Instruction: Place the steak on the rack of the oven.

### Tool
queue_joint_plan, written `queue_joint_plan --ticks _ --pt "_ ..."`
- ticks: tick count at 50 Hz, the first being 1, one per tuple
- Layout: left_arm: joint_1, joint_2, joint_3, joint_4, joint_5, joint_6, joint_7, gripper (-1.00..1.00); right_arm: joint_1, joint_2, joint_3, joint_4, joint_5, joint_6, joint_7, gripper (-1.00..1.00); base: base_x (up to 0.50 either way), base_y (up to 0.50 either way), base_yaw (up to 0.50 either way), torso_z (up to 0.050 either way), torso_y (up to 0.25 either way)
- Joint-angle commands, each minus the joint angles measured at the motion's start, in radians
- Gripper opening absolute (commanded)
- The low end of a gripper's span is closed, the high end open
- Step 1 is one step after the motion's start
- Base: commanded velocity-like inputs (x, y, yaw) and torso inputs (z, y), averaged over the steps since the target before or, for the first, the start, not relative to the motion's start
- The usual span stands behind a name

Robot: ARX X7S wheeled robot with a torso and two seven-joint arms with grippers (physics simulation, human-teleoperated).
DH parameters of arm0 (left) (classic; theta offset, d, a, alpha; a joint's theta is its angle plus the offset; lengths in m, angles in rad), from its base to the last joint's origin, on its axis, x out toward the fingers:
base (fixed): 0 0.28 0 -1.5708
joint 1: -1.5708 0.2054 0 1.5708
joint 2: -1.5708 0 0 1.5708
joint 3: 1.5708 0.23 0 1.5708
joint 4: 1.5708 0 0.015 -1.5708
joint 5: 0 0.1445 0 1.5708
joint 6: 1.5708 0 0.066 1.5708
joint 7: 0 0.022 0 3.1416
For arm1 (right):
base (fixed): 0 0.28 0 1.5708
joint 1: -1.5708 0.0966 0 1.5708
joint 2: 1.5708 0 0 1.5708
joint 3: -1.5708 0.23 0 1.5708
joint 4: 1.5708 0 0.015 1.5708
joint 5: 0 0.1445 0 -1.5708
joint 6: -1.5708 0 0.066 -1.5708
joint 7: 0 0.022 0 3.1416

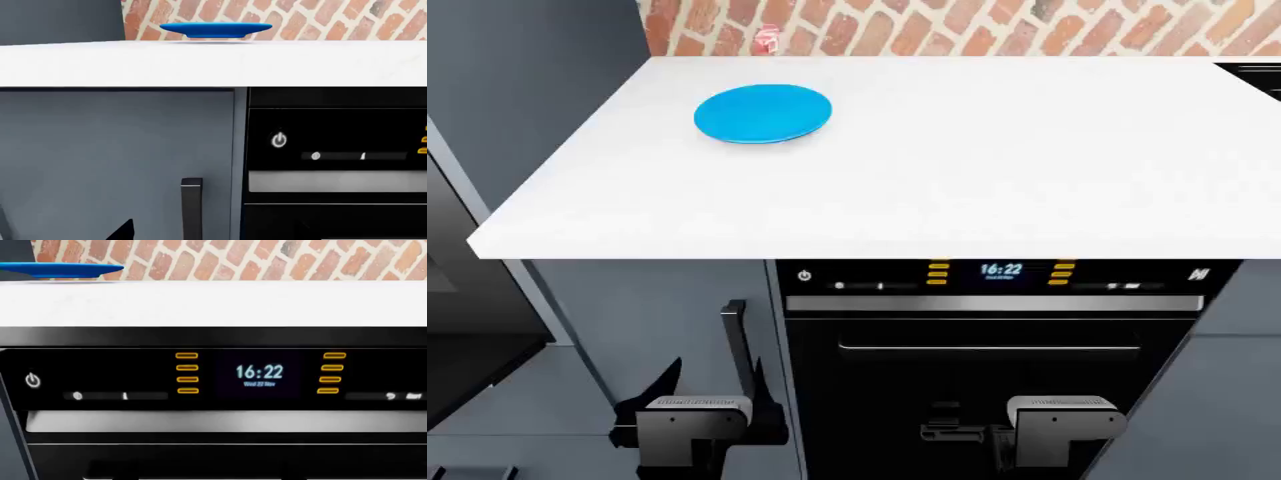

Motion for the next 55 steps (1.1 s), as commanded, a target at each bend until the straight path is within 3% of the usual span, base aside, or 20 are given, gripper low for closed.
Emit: queue_joint_plan --ticks 1,23,30,42,48,55 --pt "-0.001 -0.016 0.018 -0.002 -0.017 -0.003 -0.018 1.00 0.002 0.015 -0.019 0.003 0.019 0.001 0.020 1.00 0.00 0.00 0.00 0.000 0.000" --pt "-0.010 -0.063 0.082 -0.007 -0.067 -0.028 -0.074 1.00 0.017 0.063 -0.069 0.015 0.081 0.007 0.083 1.00 0.00 0.00 0.00 0.000 0.000" --pt "-0.026 -0.078 0.083 0.112 -0.091 -0.144 -0.092 1.00 0.029 0.073 -0.074 -0.077 0.079 0.068 0.120 1.00 0.00 0.00 0.00 0.000 0.000" --pt "-0.130 -0.110 0.032 0.557 -0.198 -0.503 -0.152 1.00 0.127 0.116 -0.068 -0.515 0.150 0.466 0.159 1.00 0.00 0.00 0.00 0.000 0.000" --pt "-0.304 -0.123 -0.013 0.745 -0.305 -0.739 -0.181 1.00 0.305 0.135 -0.067 -0.705 0.186 0.762 0.193 1.00 0.00 0.00 0.00 0.000 0.000" --pt "-0.571 -0.144 -0.046 0.797 -0.390 -0.941 -0.203 1.00 0.549 0.155 -0.008 -0.816 0.254 1.038 0.198 1.00 0.00 0.00 0.00 0.000 0.000"
